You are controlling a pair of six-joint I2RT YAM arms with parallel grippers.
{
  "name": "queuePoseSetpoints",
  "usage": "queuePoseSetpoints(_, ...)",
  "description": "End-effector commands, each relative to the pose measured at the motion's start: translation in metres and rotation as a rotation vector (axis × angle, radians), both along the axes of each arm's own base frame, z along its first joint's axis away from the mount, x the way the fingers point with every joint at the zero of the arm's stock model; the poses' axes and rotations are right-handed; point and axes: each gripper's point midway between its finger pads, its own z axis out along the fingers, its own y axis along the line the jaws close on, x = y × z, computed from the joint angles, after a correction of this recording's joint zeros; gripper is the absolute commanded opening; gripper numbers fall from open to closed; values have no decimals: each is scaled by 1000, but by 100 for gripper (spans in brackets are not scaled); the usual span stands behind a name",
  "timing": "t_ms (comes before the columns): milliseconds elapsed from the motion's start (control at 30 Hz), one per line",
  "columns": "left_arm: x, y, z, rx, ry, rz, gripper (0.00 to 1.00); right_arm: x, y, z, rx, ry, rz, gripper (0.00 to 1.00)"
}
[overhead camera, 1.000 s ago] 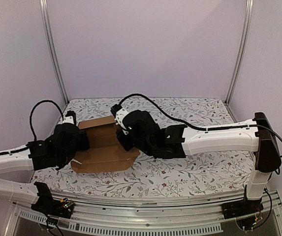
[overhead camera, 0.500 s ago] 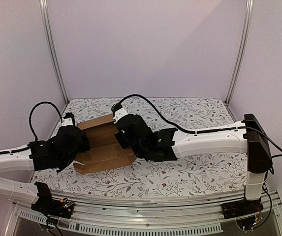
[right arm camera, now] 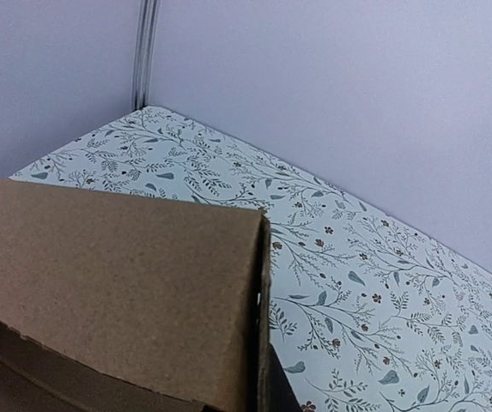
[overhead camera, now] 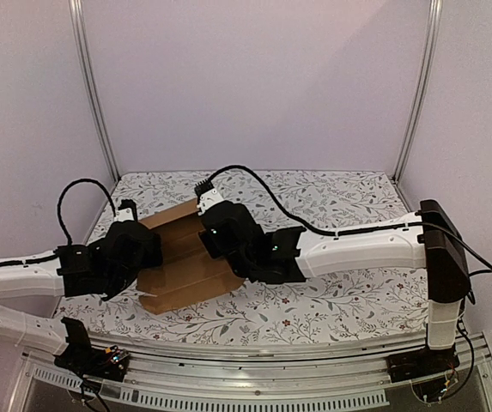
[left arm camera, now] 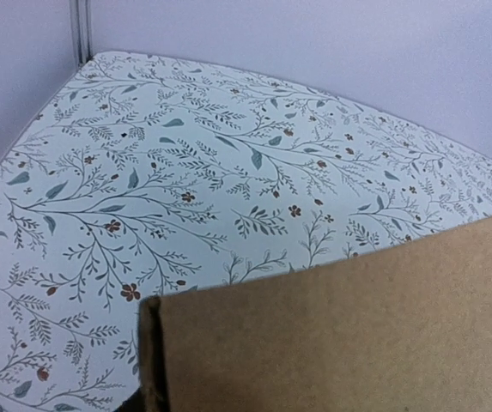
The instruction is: Fold the paper box
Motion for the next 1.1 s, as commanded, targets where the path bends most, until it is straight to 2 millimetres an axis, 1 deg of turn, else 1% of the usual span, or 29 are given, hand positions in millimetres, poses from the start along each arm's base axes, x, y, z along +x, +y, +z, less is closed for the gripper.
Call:
queuePoseSetpoints(0, -2, -11, 6, -27, 8, -39, 45, -4, 5, -8, 0, -10, 9, 0)
queuePoseSetpoints(67, -3, -13, 8, -39, 8, -51, 49, -3, 2, -10, -11, -15, 2, 0)
queuePoseSetpoints(100, -4, -14, 8, -38, 11, -59, 54, -3, 1, -12, -19, -18, 2, 0)
queuePoseSetpoints(300, -9, -22, 10, -34, 60, -118, 63, 6, -10, -23, -55, -19, -17, 0)
queuePoseSetpoints(433, -17, -27, 8, -35, 107, -175, 67, 11, -20, -33, -84, -14, -28, 0)
queuePoseSetpoints(533, -25, -33, 5, -29, 145, -244, 69, 18, -31, -47, -104, 13, -24, 0)
queuePoseSetpoints(667, -36, -42, 4, -48, 175, -339, 69, 25, -47, -60, -103, 44, -25, 0)
queuePoseSetpoints(767, -42, -43, 7, -42, 176, -384, 69, 29, -55, -69, -108, 70, -1, 0)
queuePoseSetpoints(900, -42, -29, 22, -11, 141, -358, 70, 23, -52, -80, -84, 104, 125, 0)
queuePoseSetpoints(967, -40, -27, 32, 1, 111, -358, 71, 16, -45, -83, -66, 107, 208, 0)
queuePoseSetpoints(1067, -35, -28, 40, 32, 85, -369, 72, 3, -36, -91, -66, 105, 330, 0)
